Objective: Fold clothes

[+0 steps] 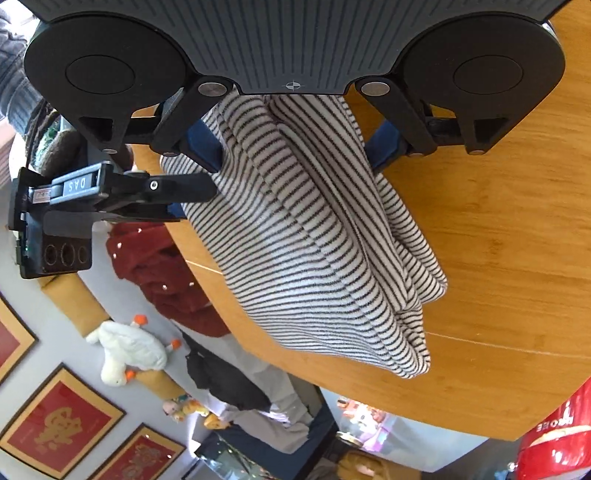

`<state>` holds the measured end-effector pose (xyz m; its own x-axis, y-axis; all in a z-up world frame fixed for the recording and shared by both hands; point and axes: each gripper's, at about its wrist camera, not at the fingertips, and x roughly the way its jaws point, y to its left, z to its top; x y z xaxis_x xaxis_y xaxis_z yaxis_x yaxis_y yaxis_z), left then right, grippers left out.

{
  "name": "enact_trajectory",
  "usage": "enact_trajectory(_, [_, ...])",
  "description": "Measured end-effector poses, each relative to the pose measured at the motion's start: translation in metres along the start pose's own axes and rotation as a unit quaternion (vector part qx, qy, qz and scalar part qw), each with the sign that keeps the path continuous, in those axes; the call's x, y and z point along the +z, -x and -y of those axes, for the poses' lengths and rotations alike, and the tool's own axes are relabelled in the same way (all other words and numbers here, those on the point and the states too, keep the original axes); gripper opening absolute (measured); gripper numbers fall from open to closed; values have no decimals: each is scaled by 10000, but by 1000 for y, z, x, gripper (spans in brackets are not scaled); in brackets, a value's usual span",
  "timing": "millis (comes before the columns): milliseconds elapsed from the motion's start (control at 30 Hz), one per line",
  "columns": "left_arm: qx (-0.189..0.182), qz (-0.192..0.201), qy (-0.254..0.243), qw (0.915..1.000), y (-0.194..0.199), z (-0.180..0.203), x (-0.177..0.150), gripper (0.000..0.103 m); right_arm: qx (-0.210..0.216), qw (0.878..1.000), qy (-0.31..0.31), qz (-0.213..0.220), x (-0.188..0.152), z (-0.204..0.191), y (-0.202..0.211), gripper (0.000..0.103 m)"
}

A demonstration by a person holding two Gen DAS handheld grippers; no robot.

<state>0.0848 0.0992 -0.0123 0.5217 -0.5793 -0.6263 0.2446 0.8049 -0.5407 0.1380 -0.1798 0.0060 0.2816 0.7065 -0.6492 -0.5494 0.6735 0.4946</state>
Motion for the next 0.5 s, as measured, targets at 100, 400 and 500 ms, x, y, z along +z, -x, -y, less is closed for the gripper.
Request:
enact_trajectory(100, [68,47,-29,10000,-4,-7,10,77,13,10000,3,74,10,2,-11,72])
enact_trajectory(400, [358,604,150,9974,-4,-64,66,75,54,9986,332,405,89,9,-80,71])
enact_trajectory(500, [483,845,167,9951,-7,-84,88,75,22,9975,374,593,119,12,-109,71])
